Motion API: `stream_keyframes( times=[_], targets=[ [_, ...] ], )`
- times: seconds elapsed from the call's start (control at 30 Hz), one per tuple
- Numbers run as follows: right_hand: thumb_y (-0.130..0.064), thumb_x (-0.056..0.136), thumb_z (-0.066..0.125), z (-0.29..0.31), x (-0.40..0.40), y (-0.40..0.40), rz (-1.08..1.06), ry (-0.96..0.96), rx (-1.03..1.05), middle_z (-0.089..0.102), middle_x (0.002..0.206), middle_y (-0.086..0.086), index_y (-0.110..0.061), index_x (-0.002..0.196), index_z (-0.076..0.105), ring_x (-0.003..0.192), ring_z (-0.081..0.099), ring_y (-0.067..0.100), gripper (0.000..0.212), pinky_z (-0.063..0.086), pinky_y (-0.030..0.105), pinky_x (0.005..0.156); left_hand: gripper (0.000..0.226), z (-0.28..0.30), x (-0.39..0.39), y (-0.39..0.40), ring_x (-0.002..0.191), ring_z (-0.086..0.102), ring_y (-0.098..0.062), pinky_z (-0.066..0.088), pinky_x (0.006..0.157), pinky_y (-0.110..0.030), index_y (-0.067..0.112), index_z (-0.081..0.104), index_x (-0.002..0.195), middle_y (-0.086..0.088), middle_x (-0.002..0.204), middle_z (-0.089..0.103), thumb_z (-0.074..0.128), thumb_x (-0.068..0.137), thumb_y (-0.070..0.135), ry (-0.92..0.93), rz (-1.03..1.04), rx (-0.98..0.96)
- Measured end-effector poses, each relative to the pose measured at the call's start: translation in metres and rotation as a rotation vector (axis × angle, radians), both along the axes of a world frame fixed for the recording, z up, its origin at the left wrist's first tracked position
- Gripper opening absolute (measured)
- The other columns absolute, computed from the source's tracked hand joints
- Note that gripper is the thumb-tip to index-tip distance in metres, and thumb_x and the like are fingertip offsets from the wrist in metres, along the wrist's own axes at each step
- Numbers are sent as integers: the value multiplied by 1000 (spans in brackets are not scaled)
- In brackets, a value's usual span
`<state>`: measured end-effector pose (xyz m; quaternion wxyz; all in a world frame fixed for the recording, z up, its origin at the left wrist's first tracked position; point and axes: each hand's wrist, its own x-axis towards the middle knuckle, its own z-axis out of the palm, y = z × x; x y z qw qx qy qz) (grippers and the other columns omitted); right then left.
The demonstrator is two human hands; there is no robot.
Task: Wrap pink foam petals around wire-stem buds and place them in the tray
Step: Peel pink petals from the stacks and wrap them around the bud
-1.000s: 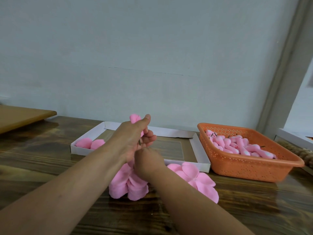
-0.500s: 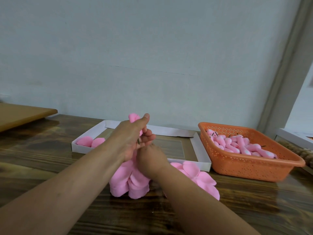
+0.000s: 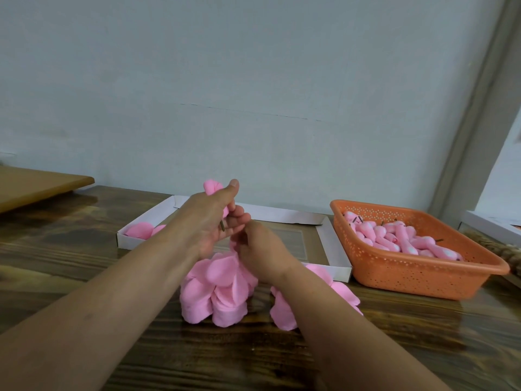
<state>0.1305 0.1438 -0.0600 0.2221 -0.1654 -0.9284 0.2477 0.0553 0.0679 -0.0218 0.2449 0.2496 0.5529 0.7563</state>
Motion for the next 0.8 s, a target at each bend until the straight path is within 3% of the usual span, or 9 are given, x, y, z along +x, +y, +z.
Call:
stream_keyframes(
  times=[0.07,0.17,0.3,0.47,0.63,0.8],
  targets=[
    [-2,91,42,5,3,2,25,20,29,58,85,8,-11,85,51,73,47,22,14,33,26,61,40,0,-1,0,41,60,-10,54,48,-21,12,42,64,1,50,53,58,94,34,-13,14,10],
    [3,89,43,8,5,5,57,72,29,44,68,-4,-18,68,44,63,40,19,29,29,14,48,40,1,-2,-1,41,60,-10,54,47,-20,12,41,65,0,50,53,58,94,33,-16,20,27],
    [10,83,47,10,3,6,29,146,-85,44,76,-7,0,90,65,65,43,3,23,32,0,54,40,4,-6,-4,43,62,-10,55,50,-21,12,41,64,2,48,53,57,94,33,-20,18,63],
    [15,79,43,13,6,4,27,246,-331,53,65,2,-8,77,58,42,46,-5,27,33,6,43,41,5,-8,-6,42,61,-9,55,49,-20,11,41,63,2,46,53,57,94,32,-18,26,59],
    [9,81,52,19,6,9,51,353,-524,63,73,17,-10,72,54,65,58,20,22,45,28,63,41,4,-9,-6,42,61,-8,56,49,-20,10,43,63,1,48,53,57,94,33,-34,23,43],
    [4,86,55,23,8,13,84,342,-572,59,62,3,-9,78,60,52,59,9,16,47,19,52,41,4,-11,-6,43,62,-8,55,48,-21,11,42,63,1,50,53,57,94,34,-20,35,33]
  ],
)
